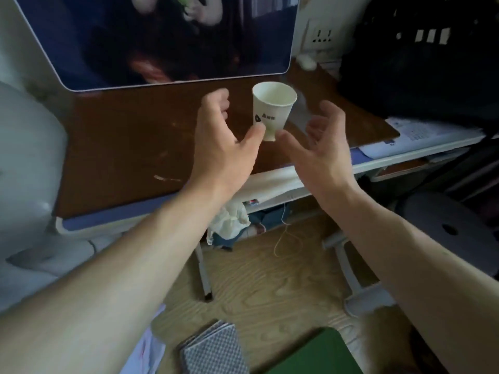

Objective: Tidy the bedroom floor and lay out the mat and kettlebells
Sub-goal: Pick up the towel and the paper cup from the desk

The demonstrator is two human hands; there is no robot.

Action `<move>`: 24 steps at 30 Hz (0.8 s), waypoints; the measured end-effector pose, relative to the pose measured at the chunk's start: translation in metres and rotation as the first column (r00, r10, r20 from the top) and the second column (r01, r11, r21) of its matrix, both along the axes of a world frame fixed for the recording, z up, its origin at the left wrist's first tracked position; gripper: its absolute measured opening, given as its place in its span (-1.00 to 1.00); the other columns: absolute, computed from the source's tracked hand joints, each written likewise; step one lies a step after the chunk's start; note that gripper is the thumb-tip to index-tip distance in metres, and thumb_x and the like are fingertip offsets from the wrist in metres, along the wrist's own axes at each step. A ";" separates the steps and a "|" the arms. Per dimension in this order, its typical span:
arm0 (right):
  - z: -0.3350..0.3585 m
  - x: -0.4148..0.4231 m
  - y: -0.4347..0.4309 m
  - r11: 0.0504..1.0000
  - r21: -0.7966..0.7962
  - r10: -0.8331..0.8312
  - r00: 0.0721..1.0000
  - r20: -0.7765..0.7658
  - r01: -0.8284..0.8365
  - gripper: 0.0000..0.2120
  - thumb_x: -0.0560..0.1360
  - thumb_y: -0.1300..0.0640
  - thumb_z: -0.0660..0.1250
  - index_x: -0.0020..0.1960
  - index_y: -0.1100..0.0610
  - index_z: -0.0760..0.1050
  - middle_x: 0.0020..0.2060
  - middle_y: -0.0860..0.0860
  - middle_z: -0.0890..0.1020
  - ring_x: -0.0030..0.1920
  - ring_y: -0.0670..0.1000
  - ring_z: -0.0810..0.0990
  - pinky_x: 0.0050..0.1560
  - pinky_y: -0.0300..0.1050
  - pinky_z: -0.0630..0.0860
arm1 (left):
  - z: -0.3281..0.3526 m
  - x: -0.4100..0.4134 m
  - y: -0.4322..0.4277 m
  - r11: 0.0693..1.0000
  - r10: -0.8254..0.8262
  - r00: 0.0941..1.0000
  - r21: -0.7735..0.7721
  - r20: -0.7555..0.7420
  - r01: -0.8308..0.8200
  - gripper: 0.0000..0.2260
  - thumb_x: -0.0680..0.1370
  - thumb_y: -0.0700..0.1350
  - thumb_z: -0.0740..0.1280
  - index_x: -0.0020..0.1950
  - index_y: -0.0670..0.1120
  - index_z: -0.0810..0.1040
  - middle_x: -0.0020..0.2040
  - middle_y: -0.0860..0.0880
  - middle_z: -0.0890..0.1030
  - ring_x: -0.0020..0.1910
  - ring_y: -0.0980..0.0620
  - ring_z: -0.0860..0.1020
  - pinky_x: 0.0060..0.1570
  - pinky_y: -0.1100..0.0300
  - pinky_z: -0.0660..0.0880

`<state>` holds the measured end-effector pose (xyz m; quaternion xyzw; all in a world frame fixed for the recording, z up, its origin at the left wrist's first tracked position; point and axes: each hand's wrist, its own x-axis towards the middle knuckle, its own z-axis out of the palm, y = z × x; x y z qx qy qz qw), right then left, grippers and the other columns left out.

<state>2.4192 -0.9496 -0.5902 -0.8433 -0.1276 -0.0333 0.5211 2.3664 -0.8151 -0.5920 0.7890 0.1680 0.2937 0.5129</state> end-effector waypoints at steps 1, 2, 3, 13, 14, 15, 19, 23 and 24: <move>-0.006 0.014 0.009 0.999 -0.023 -0.028 0.999 -0.027 0.028 -0.13 0.42 -0.08 0.51 0.55 0.05 0.10 0.40 0.05 0.42 0.39 0.00 0.43 0.41 0.00 0.42 | -0.004 0.017 0.007 0.998 -0.002 1.000 -0.055 -0.026 0.001 -0.41 0.50 -0.04 0.45 0.46 -0.05 0.29 0.40 0.00 0.41 0.34 0.11 0.42 0.34 0.09 0.46; -0.012 0.026 0.017 0.998 -0.039 -0.052 0.997 -0.052 0.050 -0.08 0.40 -0.11 0.52 0.56 0.05 0.08 0.42 0.06 0.42 0.40 0.03 0.42 0.41 0.04 0.42 | -0.010 0.032 0.012 0.997 -0.005 0.999 -0.076 -0.036 0.003 -0.38 0.49 -0.04 0.46 0.47 -0.04 0.28 0.41 0.00 0.41 0.35 0.10 0.42 0.35 0.08 0.45; -0.018 0.035 0.024 0.997 -0.053 -0.062 0.996 -0.064 0.059 -0.06 0.38 -0.12 0.54 0.57 0.06 0.08 0.42 0.06 0.42 0.40 0.05 0.43 0.41 0.05 0.42 | -0.017 0.043 0.015 0.997 -0.013 0.999 -0.078 -0.041 0.010 -0.37 0.48 -0.04 0.47 0.48 -0.04 0.28 0.42 0.01 0.40 0.37 0.09 0.41 0.36 0.06 0.45; -0.025 0.049 0.043 0.984 -0.161 -0.064 0.996 0.069 0.074 -0.46 0.44 0.10 0.45 0.37 0.09 0.36 0.15 -0.04 0.59 0.05 -0.15 0.45 0.00 -0.26 0.35 | -0.024 0.069 0.013 0.985 -0.167 0.982 0.028 -0.084 0.170 -0.47 0.42 -0.02 0.52 0.35 0.02 0.43 0.21 0.11 0.59 0.07 0.27 0.55 0.14 0.24 0.56; -0.025 0.049 0.042 0.984 -0.158 -0.068 0.996 0.061 0.077 -0.47 0.45 0.13 0.43 0.37 0.10 0.36 0.17 -0.02 0.60 0.05 -0.14 0.45 0.00 -0.25 0.36 | -0.024 0.068 0.013 0.985 -0.168 0.981 0.032 -0.093 0.171 -0.47 0.43 -0.01 0.51 0.35 0.02 0.43 0.22 0.11 0.59 0.12 0.23 0.54 0.16 0.21 0.55; -0.026 0.048 0.042 0.984 -0.156 -0.075 0.995 0.059 0.083 -0.48 0.45 0.15 0.41 0.37 0.10 0.36 0.18 0.00 0.61 0.05 -0.13 0.46 -0.01 -0.25 0.36 | -0.023 0.068 0.012 0.985 -0.167 0.981 0.032 -0.095 0.171 -0.48 0.43 -0.01 0.51 0.35 0.02 0.42 0.22 0.10 0.59 0.16 0.19 0.55 0.17 0.17 0.55; -0.029 0.048 0.041 0.985 -0.144 -0.084 0.994 0.071 0.093 -0.51 0.45 0.19 0.40 0.35 0.12 0.37 0.15 -0.02 0.61 0.01 -0.16 0.44 -0.15 -0.40 0.34 | -0.023 0.068 0.010 0.987 -0.150 0.983 0.036 -0.106 0.154 -0.49 0.44 0.00 0.51 0.33 0.02 0.42 0.20 0.09 0.60 0.17 0.13 0.56 0.16 0.13 0.55; -0.029 0.047 0.041 0.988 -0.131 -0.078 0.995 0.062 0.086 -0.49 0.46 0.18 0.39 0.38 0.09 0.36 0.20 -0.02 0.61 0.07 -0.12 0.49 -0.05 -0.31 0.36 | -0.021 0.066 0.009 0.988 -0.147 0.981 0.036 -0.126 0.153 -0.50 0.43 0.01 0.51 0.32 0.02 0.42 0.15 0.14 0.58 0.12 0.16 0.56 0.09 0.26 0.53; -0.029 0.048 0.041 0.987 -0.133 -0.080 0.995 0.064 0.088 -0.50 0.47 0.18 0.38 0.38 0.09 0.36 0.20 -0.01 0.61 0.10 -0.09 0.51 -0.02 -0.27 0.36 | -0.021 0.067 0.009 0.988 -0.145 0.980 0.040 -0.134 0.152 -0.50 0.44 0.01 0.51 0.32 0.02 0.42 0.14 0.16 0.56 0.11 0.18 0.55 0.07 0.29 0.51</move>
